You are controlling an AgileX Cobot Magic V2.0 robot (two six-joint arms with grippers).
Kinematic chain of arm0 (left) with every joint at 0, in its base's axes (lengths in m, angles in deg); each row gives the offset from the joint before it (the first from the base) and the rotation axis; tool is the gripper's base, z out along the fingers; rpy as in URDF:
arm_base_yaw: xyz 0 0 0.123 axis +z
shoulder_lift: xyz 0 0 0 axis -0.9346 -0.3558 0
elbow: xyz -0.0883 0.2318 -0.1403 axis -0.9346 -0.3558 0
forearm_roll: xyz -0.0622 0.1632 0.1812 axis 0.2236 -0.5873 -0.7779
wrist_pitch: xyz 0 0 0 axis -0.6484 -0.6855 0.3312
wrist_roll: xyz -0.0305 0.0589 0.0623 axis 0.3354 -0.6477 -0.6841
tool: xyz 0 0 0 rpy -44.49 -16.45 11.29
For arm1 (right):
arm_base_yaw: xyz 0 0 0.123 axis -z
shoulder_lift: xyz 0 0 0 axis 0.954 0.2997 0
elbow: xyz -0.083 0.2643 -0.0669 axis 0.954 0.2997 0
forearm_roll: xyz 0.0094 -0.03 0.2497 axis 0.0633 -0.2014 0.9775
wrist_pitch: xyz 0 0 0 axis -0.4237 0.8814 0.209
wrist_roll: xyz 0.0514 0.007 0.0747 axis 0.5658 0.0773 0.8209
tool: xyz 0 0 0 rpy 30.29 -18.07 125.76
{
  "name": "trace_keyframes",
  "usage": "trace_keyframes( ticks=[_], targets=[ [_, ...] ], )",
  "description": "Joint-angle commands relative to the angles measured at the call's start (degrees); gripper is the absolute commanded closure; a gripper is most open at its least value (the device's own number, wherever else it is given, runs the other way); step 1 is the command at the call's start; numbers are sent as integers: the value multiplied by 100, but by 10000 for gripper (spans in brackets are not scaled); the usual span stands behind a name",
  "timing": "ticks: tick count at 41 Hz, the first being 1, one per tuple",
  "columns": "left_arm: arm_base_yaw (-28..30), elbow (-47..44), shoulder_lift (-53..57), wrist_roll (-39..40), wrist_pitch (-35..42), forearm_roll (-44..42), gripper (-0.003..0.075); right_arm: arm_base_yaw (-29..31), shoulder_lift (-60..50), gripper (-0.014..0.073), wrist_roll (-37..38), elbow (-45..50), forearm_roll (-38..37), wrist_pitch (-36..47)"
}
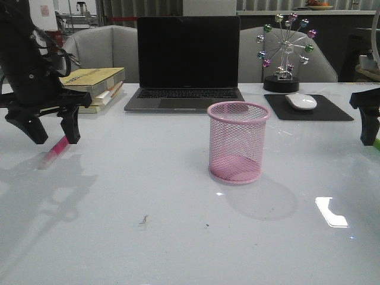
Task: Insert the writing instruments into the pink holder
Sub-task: 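Close the right gripper around the green marker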
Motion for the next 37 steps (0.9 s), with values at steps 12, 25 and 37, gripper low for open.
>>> trace_keyframes(
  ticks=[12, 25, 37],
  targets=[
    [7, 176, 325, 44, 122, 66, 265, -43, -321, -31, -19, -183, 26, 375],
    [7, 176, 325, 44, 133, 66, 265, -54, -156, -31, -441, -183, 26, 229],
    [7, 176, 325, 44, 133, 66, 265, -54, -113, -31, -441, -183, 26, 199]
  ],
)
